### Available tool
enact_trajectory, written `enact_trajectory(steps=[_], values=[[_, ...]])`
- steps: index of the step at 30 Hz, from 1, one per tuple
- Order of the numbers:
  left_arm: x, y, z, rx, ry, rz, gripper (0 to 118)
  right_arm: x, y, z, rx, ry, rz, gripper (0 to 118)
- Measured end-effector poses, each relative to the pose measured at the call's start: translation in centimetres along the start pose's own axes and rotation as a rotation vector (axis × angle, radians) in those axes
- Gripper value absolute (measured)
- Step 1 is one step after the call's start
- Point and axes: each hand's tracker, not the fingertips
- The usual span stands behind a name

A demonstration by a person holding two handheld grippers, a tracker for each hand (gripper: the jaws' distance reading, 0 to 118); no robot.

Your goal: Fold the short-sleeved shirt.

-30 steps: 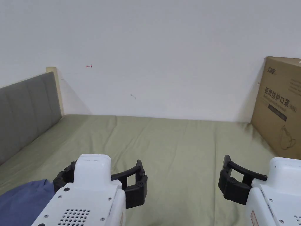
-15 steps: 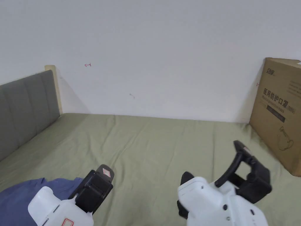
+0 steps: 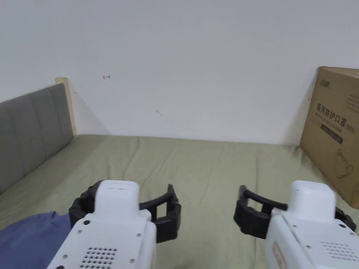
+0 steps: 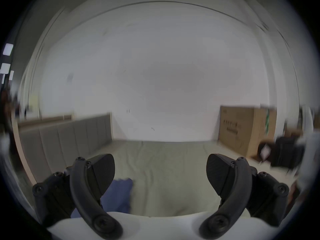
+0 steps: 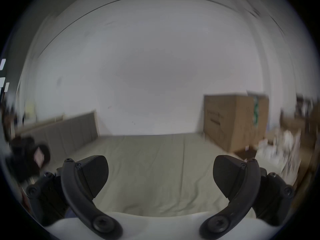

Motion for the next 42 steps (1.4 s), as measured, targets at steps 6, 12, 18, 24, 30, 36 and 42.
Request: enact_trajectory(steps=[6, 12, 18, 24, 30, 36, 42], values=[[0.3, -0.9, 0.0, -0.069, -0.022, 0.085, 109, 0.7, -1.6, 1.0, 0.063, -0.109, 0.189, 118], [-0.3, -0.1, -0.1, -0.044, 0.004, 0.047, 108, -1.1, -0.4, 2.3, 0.109, -0.057, 0.269, 118], [-1.0, 0.2, 0.5, -0.015, -0.022, 0.138, 21, -1.3, 0.1, 2.8, 0.138, -0.061, 0.269, 30], [-1.4, 0.1, 0.6, -0.014, -0.038, 0.181, 0, -1.0, 0.1, 2.4, 0.145, -0.107, 0.258, 0], [-0.9, 0.3, 0.1, -0.026, -0.021, 0.151, 0, -1.0, 0.0, 1.8, 0.114, -0.081, 0.273, 0], [-2.3, 0.4, 0.5, -0.040, 0.017, 0.164, 0, -2.3, 0.2, 1.1, 0.090, -0.025, 0.281, 0], [-7.9, 0.5, 3.8, -0.041, 0.208, 0.163, 0, -8.2, 0.0, -0.1, 0.050, 0.176, 0.273, 0]])
